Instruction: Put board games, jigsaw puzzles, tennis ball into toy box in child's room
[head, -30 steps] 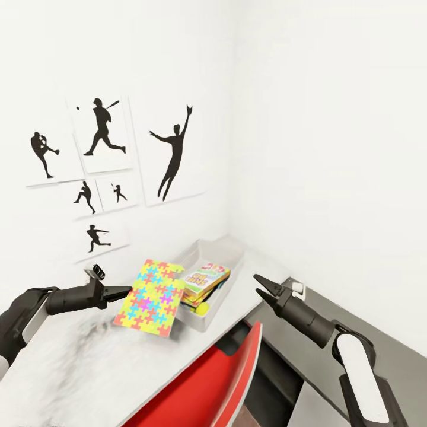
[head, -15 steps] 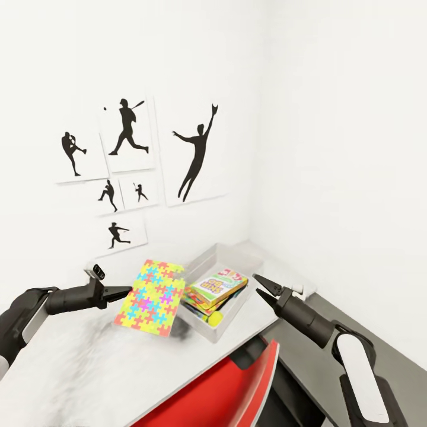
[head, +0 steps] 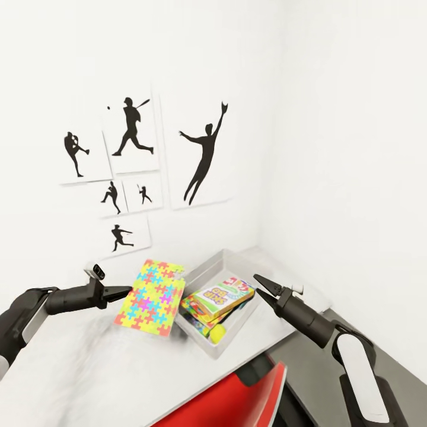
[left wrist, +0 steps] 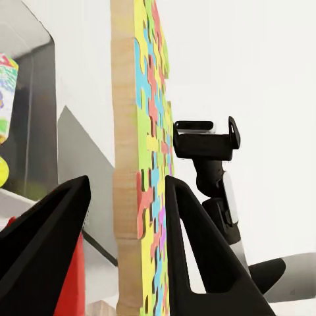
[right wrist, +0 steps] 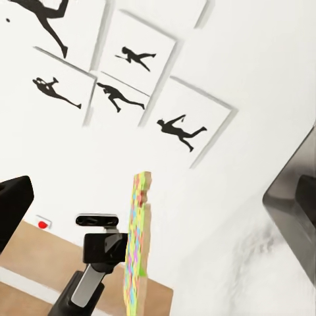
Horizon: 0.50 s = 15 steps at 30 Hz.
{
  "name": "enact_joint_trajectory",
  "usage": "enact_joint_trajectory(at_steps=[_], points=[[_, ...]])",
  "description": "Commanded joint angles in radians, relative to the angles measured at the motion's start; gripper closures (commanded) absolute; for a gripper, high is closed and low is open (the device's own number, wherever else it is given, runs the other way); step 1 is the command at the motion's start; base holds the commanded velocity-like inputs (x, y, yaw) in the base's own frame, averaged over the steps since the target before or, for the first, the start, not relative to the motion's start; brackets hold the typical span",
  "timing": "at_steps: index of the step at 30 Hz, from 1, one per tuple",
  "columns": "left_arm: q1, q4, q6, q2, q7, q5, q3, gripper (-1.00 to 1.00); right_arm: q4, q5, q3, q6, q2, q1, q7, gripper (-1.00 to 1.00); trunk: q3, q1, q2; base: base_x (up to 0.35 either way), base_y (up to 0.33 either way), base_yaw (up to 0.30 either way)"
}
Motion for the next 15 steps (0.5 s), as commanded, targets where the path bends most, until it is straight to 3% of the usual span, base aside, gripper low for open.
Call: enact_joint_trajectory(at_steps=[1,15], points=[[-0.001,0.001,0.01,0.001,-0.006,0.0,-0.004,1.0,0.0,0.004,-0.003,0.006,0.001,-0.001,0.006,-1.0,-0.002,0.001,-0.001,0.291,-0.004,0.003],[-0.001,0.001,0.008,0.001,-0.006,0.001,-0.003,1.0,0.0,0.002,-0.003,-0.028,0.001,-0.001,0.008,-1.0,-0.002,0.001,-0.001,0.098,-0.008,0.0]])
